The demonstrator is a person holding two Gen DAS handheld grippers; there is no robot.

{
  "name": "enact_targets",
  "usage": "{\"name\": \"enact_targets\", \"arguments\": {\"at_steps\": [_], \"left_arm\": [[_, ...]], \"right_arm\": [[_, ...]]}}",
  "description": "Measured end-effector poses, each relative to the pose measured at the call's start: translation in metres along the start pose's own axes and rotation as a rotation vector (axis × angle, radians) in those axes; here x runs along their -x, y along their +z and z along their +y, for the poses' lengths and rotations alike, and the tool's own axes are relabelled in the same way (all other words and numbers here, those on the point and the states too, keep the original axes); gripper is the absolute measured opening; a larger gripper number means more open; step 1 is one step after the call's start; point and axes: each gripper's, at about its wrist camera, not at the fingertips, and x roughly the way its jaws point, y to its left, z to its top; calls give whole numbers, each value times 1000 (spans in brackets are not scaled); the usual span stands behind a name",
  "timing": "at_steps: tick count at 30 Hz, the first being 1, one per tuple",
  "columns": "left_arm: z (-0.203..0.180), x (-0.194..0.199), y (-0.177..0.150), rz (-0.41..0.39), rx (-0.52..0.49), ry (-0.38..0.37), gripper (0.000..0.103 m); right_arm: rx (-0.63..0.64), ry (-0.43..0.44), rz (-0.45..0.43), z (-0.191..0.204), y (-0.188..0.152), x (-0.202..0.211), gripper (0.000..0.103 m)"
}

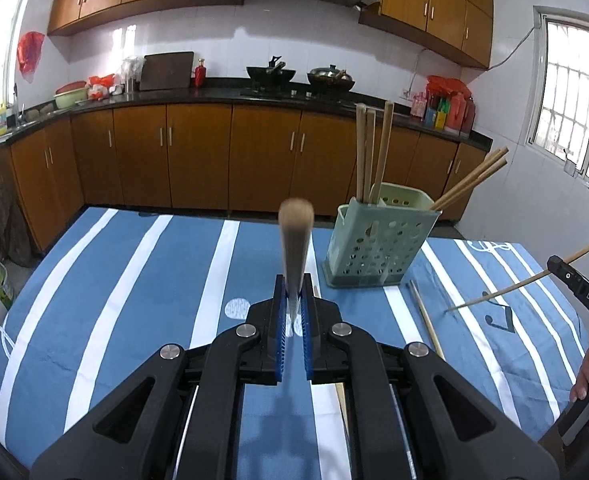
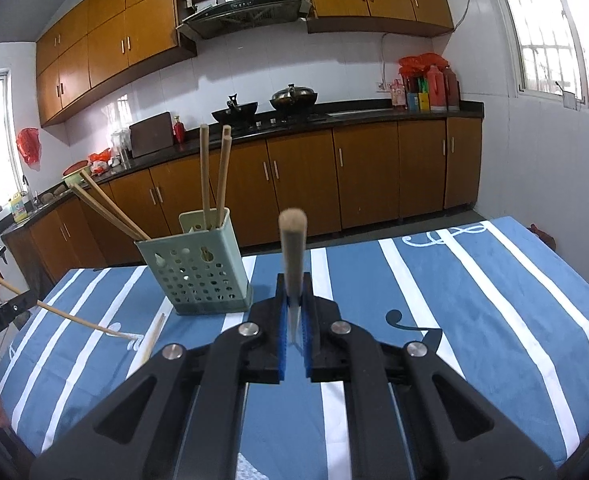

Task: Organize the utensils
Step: 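Raise both held chopsticks upright above the green holder, then open the left tool to drop its chopstick in the holder while the right tool releases its own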

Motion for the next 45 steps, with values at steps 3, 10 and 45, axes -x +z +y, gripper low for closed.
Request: {"name": "enact_targets", "arguments": {"at_steps": [3, 10, 45], "left_arm": [[-5, 4, 8, -16, -19, -13, 7], [-26, 24, 36, -89, -81, -75, 7], [-72, -61, 103, -266, -19, -94, 7]], "right_arm": [[12, 15, -15, 5, 7, 2, 7], [-17, 126, -76, 13, 45, 21, 7], [14, 191, -214, 78, 107, -79, 9]]}}
